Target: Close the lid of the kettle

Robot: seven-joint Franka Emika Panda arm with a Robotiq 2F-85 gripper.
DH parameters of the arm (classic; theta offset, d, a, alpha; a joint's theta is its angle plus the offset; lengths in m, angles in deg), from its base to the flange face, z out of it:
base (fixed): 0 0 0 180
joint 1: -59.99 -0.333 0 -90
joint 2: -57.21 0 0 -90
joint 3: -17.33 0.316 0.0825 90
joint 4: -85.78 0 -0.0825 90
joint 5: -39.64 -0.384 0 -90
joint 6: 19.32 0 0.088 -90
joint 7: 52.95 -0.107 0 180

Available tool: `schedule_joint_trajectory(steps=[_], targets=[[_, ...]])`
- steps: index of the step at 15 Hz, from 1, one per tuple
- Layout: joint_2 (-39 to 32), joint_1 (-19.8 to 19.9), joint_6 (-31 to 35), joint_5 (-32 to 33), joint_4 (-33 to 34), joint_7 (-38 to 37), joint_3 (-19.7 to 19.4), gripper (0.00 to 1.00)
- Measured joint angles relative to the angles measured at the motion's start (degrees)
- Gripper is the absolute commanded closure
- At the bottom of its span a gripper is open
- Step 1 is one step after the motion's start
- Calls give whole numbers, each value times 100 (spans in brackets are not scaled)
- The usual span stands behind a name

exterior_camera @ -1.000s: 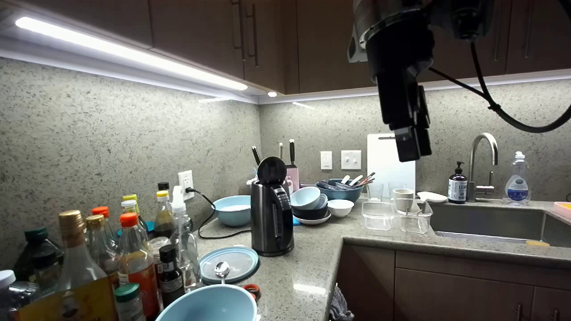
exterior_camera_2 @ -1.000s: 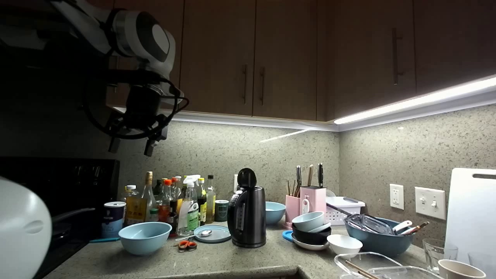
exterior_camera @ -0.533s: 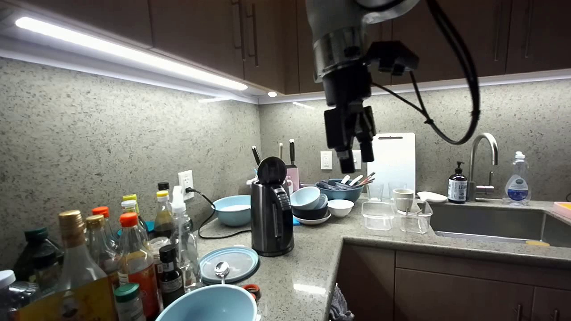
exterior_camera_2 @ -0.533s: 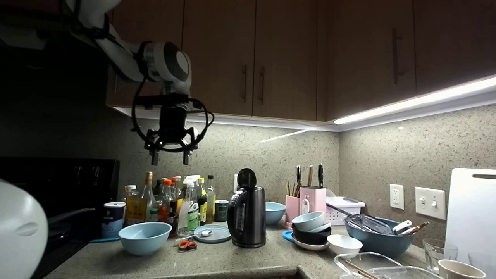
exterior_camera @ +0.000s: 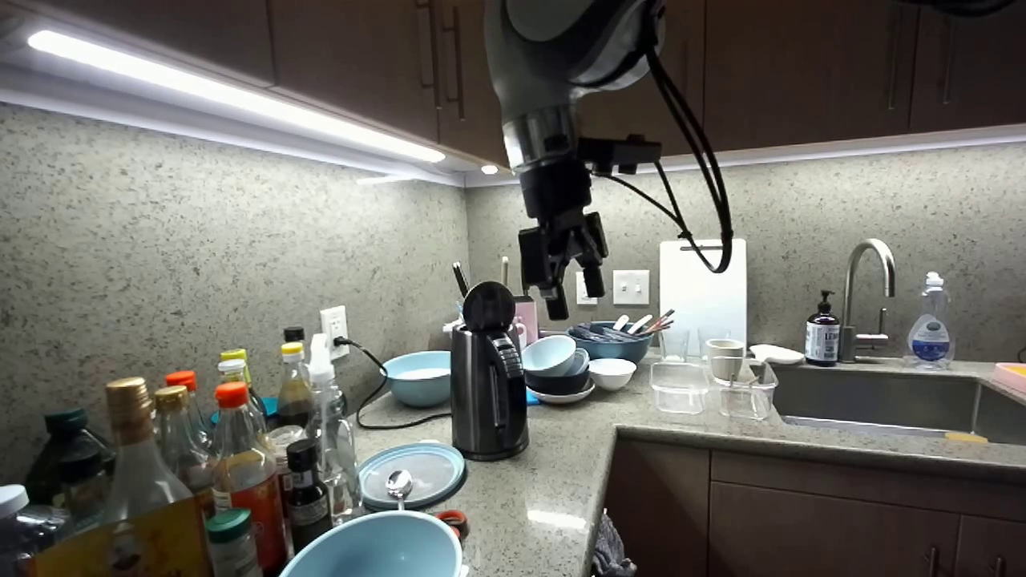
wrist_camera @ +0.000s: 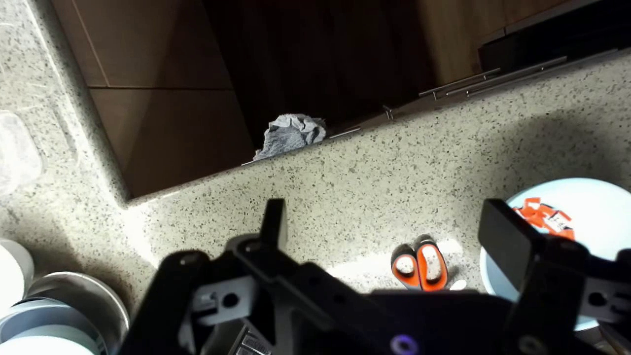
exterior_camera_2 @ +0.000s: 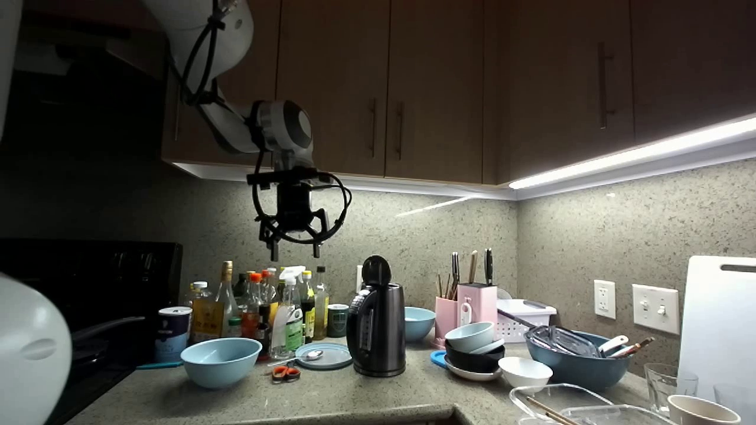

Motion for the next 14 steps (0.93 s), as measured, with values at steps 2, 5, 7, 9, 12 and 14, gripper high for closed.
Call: schedule_joint_trajectory(steps=[2, 5, 7, 9, 12, 14], targets=[[27, -9, -3, 0, 0, 0, 0, 0], [-3, -10, 412, -21, -31, -155, -4, 0], [-132, -5, 1097, -21, -62, -489, -56, 0], [-414, 16, 1860, 72, -41, -809, -184, 0], [-1041, 19, 2837, 795, 195, -1307, -428, 0], [-1487, -31, 3267, 1413, 519, -1698, -589, 0]])
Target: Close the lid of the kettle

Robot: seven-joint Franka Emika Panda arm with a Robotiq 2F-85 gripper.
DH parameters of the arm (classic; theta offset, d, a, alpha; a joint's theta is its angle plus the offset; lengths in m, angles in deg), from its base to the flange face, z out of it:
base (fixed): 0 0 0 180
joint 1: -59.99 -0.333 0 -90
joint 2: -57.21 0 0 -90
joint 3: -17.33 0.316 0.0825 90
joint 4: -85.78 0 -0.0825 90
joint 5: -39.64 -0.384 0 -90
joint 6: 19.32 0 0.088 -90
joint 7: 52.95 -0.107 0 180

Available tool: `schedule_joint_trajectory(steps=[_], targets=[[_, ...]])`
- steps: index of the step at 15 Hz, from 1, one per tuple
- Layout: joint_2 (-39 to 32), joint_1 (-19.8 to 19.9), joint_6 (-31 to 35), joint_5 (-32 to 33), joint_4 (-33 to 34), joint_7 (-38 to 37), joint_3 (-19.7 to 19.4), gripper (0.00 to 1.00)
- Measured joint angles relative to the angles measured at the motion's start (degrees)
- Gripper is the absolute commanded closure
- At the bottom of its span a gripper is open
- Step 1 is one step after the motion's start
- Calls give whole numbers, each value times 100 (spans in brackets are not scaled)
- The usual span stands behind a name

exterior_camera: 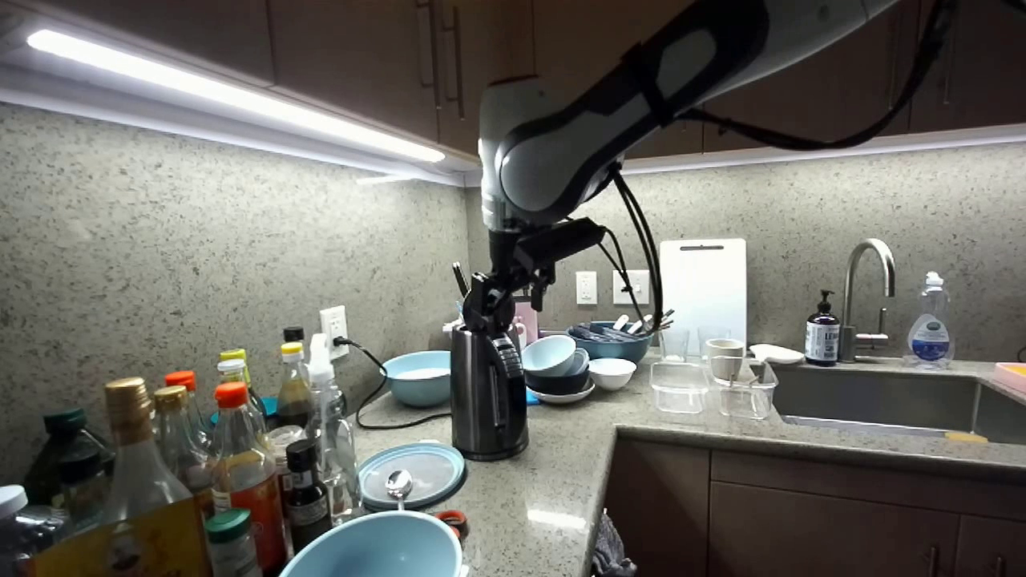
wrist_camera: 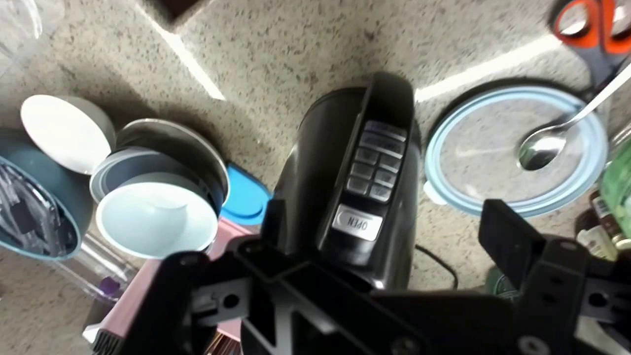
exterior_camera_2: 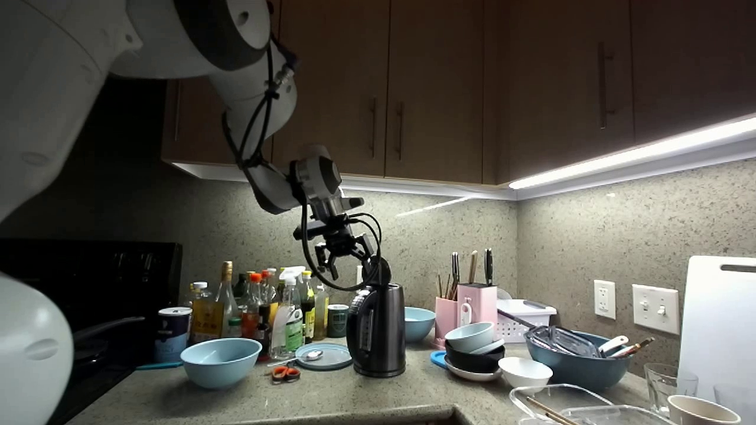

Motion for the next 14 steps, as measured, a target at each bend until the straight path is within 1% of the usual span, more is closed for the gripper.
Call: schedule_joint_trajectory(steps=[2, 4, 6, 10, 14], targets=[[-297, -117, 139, 376, 317, -292, -147, 0], [-385, -208, 140, 434, 465, -354, -206, 0], [-380, -261, 226, 477, 478, -446, -276, 0], [-381, -343, 311, 695, 528, -1083, -589, 0], [-555, -348, 311, 794, 784, -1188, -741, 0]])
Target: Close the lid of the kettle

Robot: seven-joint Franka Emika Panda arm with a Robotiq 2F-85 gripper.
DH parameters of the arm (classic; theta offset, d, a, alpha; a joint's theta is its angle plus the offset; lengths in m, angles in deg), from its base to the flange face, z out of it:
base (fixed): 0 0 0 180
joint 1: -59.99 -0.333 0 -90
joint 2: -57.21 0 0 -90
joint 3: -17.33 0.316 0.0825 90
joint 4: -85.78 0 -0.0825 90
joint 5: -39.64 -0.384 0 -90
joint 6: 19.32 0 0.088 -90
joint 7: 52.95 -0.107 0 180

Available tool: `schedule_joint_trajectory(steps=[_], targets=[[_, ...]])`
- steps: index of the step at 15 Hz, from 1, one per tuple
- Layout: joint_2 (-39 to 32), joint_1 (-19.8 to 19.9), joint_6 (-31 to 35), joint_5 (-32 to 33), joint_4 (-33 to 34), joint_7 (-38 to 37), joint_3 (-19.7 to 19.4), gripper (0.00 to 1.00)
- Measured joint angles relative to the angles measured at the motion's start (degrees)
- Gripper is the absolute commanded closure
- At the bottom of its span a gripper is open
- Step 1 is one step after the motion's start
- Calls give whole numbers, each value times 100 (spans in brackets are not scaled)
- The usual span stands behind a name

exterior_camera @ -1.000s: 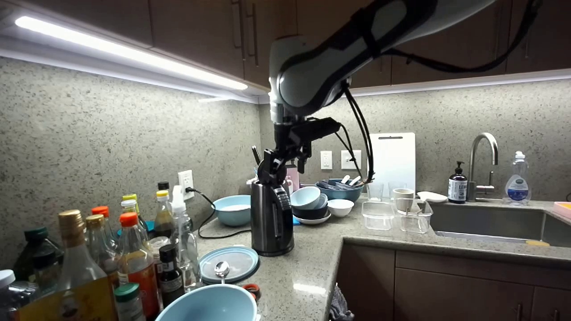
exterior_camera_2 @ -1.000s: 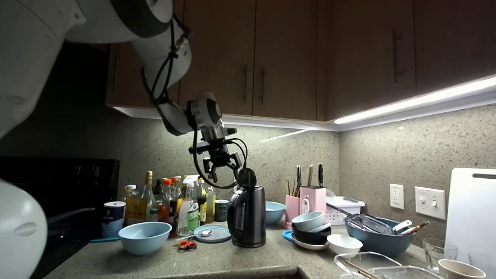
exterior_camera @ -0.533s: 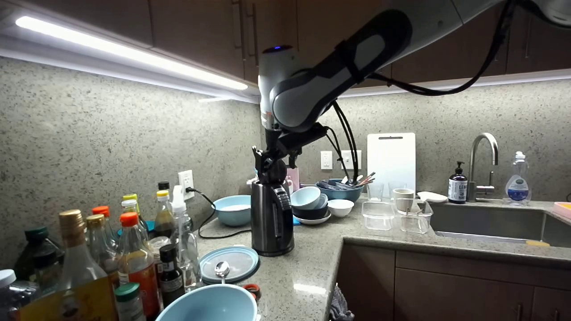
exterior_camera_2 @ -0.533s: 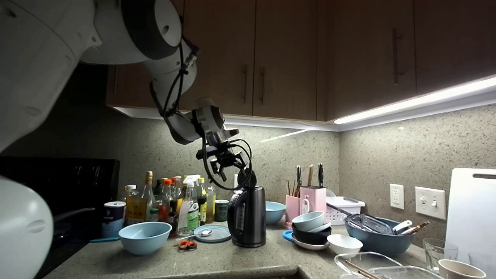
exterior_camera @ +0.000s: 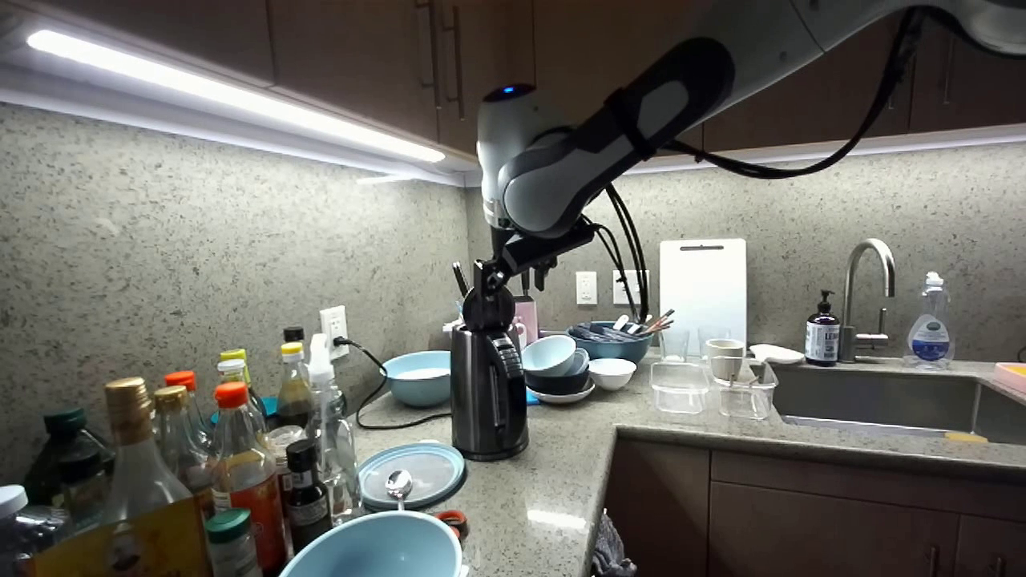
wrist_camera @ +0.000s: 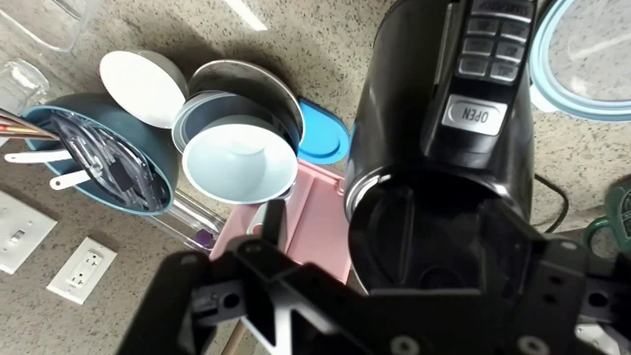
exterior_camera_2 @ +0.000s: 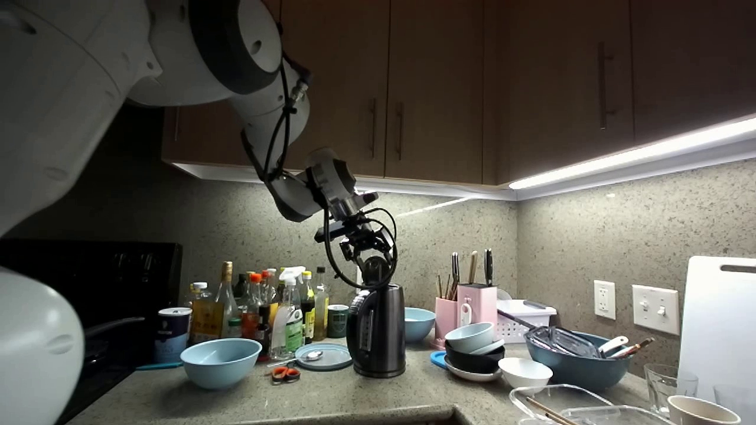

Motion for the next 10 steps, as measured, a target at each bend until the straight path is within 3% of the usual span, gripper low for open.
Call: schedule_joint_trajectory(steps=[10], targets=[[-1323, -408, -66, 338, 1786, -26, -434, 0]])
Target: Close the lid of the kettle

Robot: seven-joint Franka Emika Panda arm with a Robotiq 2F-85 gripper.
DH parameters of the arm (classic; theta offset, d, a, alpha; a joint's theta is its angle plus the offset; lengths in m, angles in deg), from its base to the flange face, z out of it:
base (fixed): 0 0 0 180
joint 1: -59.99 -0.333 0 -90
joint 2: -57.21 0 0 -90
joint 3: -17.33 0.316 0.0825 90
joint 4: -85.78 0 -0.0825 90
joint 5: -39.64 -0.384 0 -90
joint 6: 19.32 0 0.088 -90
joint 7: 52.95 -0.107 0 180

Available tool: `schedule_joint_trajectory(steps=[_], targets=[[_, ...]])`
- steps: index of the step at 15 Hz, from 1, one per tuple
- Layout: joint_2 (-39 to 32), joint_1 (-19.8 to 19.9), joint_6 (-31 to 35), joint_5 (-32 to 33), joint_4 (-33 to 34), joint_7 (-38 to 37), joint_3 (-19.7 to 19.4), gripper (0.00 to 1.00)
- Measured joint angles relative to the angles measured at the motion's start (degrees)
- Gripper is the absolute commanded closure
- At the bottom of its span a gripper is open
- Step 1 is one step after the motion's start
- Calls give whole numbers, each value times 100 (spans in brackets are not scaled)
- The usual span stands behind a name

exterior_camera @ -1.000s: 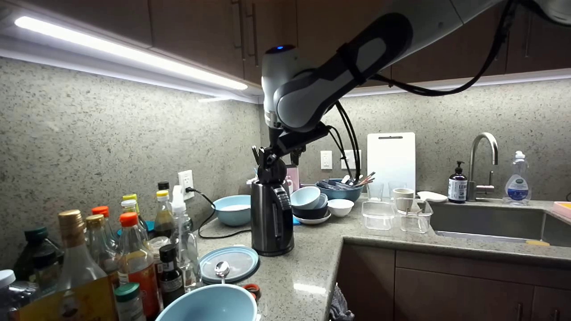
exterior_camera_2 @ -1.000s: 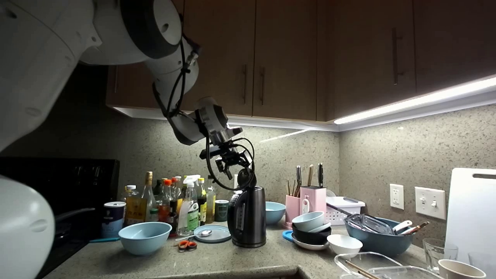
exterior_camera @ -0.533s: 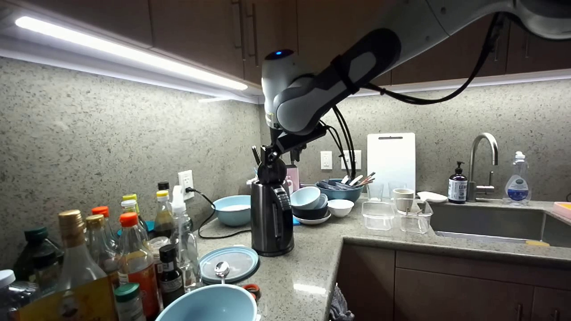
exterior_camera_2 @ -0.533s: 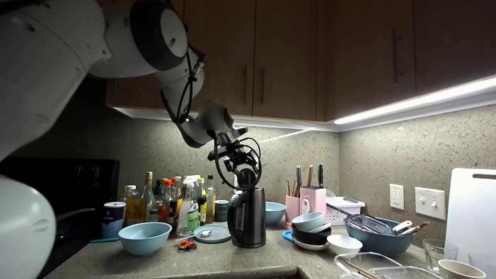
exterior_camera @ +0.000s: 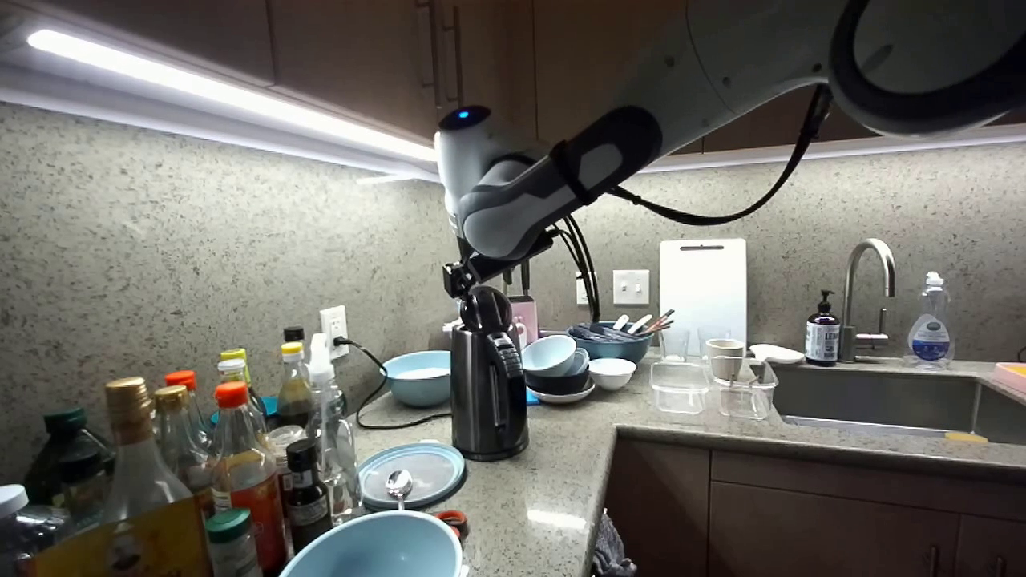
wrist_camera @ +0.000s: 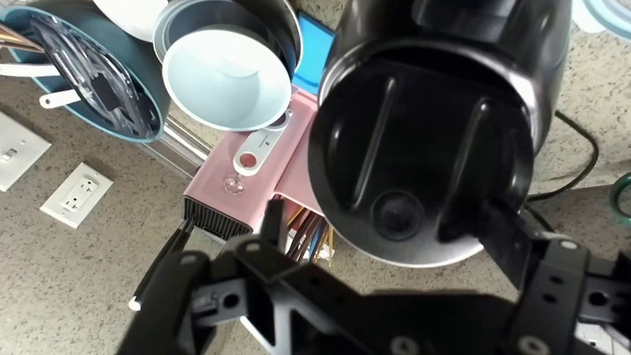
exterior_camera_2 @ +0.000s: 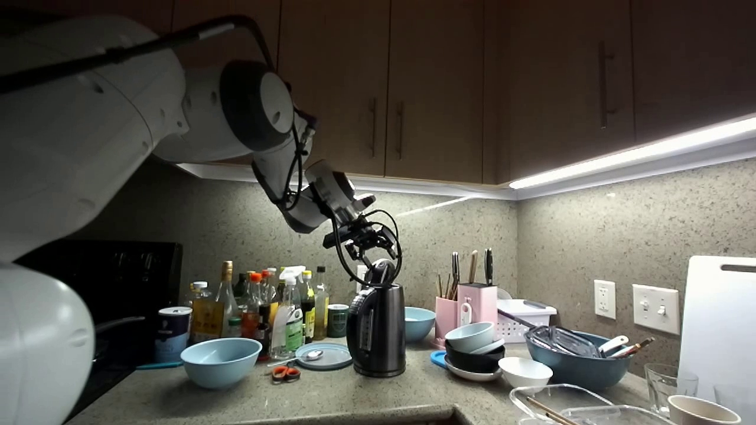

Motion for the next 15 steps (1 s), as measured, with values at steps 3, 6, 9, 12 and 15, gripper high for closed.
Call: schedule_joint_trajectory(steps=[3, 6, 9, 12, 15], targets=[[-188, -48, -178, -12, 440, -72, -101, 0], [-282, -16, -658, -317, 680, -70, -86, 0], [-353, 118, -1227, -947, 717, -39, 26, 0], [-410, 221, -1539, -1357, 720, -38, 133, 0], [-477, 241, -1638, -1457, 809, -50, 143, 0]])
